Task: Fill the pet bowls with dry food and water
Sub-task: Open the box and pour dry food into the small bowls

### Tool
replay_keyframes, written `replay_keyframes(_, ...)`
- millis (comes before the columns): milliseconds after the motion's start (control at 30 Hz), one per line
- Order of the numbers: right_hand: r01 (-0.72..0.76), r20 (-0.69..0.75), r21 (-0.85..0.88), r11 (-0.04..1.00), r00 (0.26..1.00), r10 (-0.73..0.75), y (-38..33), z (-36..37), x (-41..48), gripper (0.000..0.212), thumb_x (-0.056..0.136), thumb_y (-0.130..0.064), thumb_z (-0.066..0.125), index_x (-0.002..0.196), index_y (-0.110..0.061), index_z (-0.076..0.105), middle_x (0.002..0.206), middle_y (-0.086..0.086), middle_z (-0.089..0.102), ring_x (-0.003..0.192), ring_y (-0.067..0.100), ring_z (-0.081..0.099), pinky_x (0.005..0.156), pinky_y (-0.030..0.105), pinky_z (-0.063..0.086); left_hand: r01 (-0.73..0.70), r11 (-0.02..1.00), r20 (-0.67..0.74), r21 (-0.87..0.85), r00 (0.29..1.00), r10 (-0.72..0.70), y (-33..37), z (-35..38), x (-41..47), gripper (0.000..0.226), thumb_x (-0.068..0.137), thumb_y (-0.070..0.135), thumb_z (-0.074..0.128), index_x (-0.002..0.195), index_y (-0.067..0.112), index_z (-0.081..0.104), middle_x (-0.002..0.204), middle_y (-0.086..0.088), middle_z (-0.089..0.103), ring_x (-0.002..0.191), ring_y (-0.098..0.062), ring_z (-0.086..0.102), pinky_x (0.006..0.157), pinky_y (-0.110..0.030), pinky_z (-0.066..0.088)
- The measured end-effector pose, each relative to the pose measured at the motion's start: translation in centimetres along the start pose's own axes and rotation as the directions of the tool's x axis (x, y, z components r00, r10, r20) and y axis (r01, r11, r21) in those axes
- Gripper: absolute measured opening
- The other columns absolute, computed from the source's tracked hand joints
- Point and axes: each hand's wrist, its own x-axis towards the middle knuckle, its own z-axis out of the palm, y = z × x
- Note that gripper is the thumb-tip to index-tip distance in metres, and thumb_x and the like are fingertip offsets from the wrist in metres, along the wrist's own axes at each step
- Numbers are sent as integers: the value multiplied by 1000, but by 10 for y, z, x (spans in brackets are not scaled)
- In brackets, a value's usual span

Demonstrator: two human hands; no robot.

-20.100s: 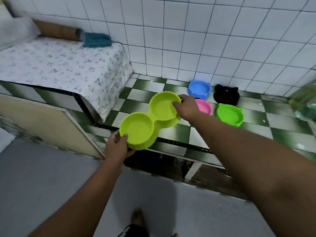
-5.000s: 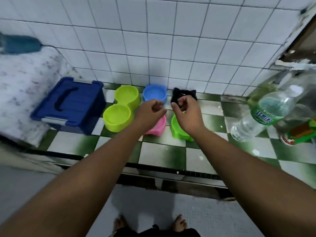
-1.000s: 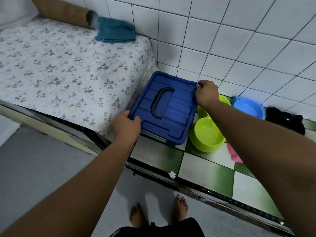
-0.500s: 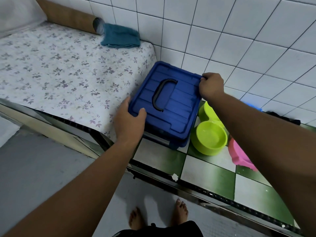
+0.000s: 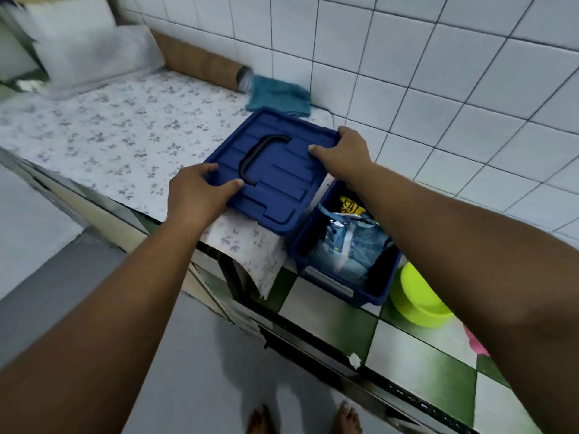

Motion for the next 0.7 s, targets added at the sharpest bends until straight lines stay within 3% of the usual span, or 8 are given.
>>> replay_keyframes(67,26,47,-24,999,999,-25,-15,20,6,60,80,-48,75,121,-7,56,114,7,61,102,24,58,91,37,52,40,999,-4,-9,999,-40,-11,-11,10,75,80,50,83,142,14,61,146,-6,59,110,-18,67,103,-38,53)
replay_keyframes(200,43,97,-39,998,995,-39,-35,51,16,62,83,-47,73,127,-8,53,124,10,59,112,26,57,93,37,51,39,995,-32,87,999,-36,-30,-22,26,74,86,53,77,145,13,57,150,-9,55,132,-25,57,106,-36,46)
replay_keyframes(300,45,138,-128,991,990,-27,-39,67,20,63,89,-48,67,131,-6,48,130,13,54,115,28,54,81,30,42,31,988,-27,148,999,-28,-43,-19,35,72,91,53,70,147,11,54,150,-14,51,134,-30,53,105,-39,46)
replay_keyframes(400,54,147,-217,975,989,-22,-41,77,21,66,96,-48,59,141,-4,39,144,18,42,123,31,50,80,28,37,11,968,-11,252,1000,-8,-51,-12,38,65,97,55,58,145,10,53,150,-20,42,144,-40,35,111,-49,43)
replay_keyframes(533,64,147,-294,954,989,-21,-39,81,17,73,100,-48,50,151,-1,26,155,22,26,131,34,46,92,34,43,14,923,15,384,1000,-21,-48,-3,36,64,103,53,44,152,13,41,166,-21,19,155,-43,5,116,-54,34)
replay_keyframes(700,78,149,-345,935,988,-28,-37,77,16,67,100,-50,49,142,-1,36,145,21,38,117,31,54,78,30,39,11,881,57,472,997,-43,-42,-1,41,63,106,49,36,157,12,31,169,-23,5,157,-42,-3,120,-57,25)
